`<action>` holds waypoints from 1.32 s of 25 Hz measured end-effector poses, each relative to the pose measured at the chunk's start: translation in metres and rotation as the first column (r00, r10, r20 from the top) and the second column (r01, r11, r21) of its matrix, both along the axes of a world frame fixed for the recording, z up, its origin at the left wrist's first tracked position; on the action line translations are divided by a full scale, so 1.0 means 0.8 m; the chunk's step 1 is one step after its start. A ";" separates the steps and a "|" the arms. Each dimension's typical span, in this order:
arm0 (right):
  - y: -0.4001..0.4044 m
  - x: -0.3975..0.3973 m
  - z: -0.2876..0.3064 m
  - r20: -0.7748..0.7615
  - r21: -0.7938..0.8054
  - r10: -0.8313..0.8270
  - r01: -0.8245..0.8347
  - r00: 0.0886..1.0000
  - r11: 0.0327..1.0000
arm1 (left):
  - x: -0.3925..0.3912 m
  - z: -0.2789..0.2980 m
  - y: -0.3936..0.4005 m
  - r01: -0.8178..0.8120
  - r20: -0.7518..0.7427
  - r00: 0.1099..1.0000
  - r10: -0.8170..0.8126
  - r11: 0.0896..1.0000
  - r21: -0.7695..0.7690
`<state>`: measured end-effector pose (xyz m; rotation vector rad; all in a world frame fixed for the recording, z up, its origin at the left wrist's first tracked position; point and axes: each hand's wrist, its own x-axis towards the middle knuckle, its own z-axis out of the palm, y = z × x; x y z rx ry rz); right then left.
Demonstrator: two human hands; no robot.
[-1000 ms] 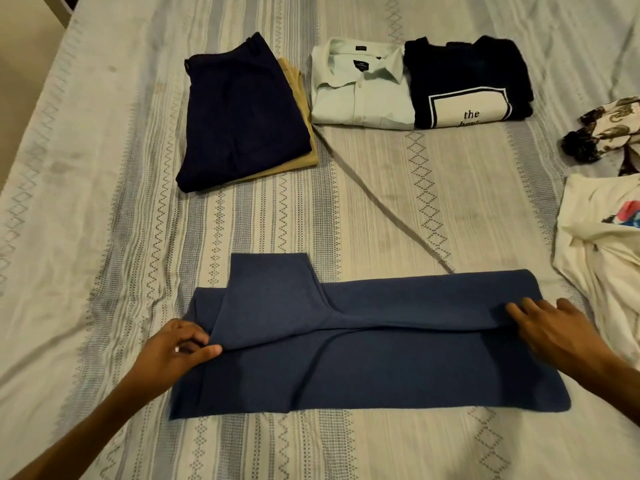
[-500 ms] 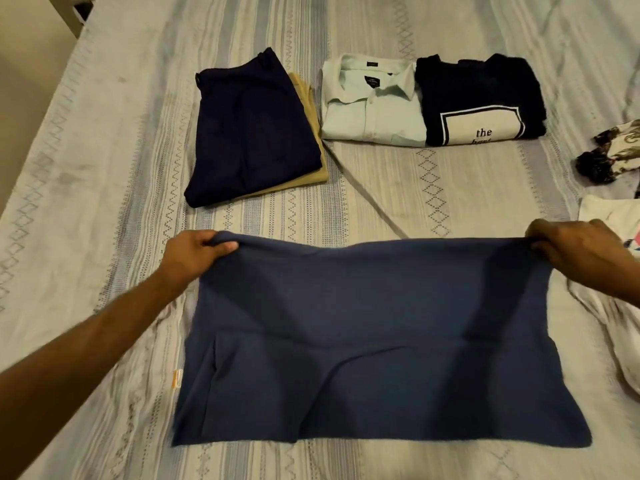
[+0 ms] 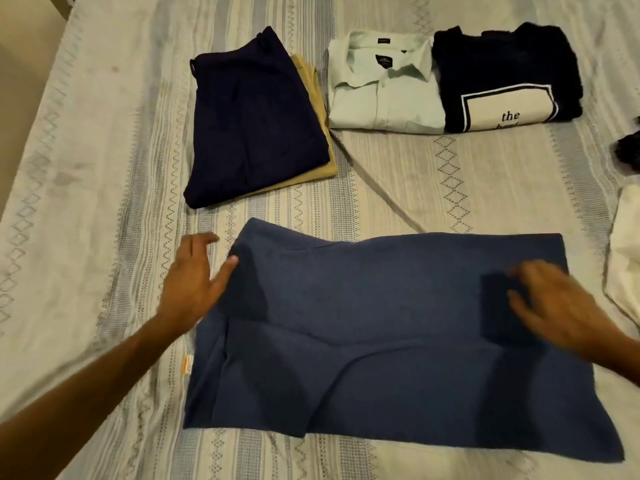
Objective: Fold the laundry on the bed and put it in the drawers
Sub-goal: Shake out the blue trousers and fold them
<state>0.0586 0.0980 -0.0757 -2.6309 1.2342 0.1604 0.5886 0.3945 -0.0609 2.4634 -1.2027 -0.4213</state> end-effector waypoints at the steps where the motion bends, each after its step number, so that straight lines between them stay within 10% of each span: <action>1: 0.032 -0.017 -0.001 -0.063 0.076 0.127 -0.122 0.990 0.990 | -0.017 0.006 0.028 0.211 0.017 0.977 -0.211 0.977 0.003; 3: 0.068 -0.049 -0.005 -0.147 0.146 0.184 -0.163 0.972 0.976 | -0.047 0.008 0.086 0.583 -0.063 0.810 -0.583 0.787 0.204; 6: 0.068 -0.065 -0.004 -0.108 0.258 -0.034 0.061 0.994 0.964 | -0.079 -0.020 0.164 0.659 -0.083 0.710 -0.699 0.619 0.427; 9: 0.065 -0.071 0.024 -0.066 0.519 -0.423 0.393 0.904 0.759 | -0.110 -0.033 0.202 0.212 -0.208 0.967 -0.144 0.910 0.355; 12: 0.084 -0.112 0.037 -0.085 0.696 -0.768 0.589 0.635 0.410 | -0.124 -0.015 0.213 -0.229 -0.419 0.856 0.304 0.948 0.222; 16: 0.129 -0.175 0.028 -0.215 0.822 -0.871 0.563 0.442 0.083 | -0.162 0.018 0.232 -0.281 -0.421 0.824 0.380 0.918 0.278; 22: 0.135 -0.291 -0.080 -0.155 0.795 -0.901 0.593 0.406 0.130 | -0.164 -0.003 0.242 -0.355 -0.448 0.796 0.407 0.914 0.198; 33: 0.205 -0.228 0.032 -0.245 0.737 -0.822 0.649 0.514 0.186 | -0.159 -0.007 0.299 -0.252 -0.500 0.784 0.368 0.925 0.285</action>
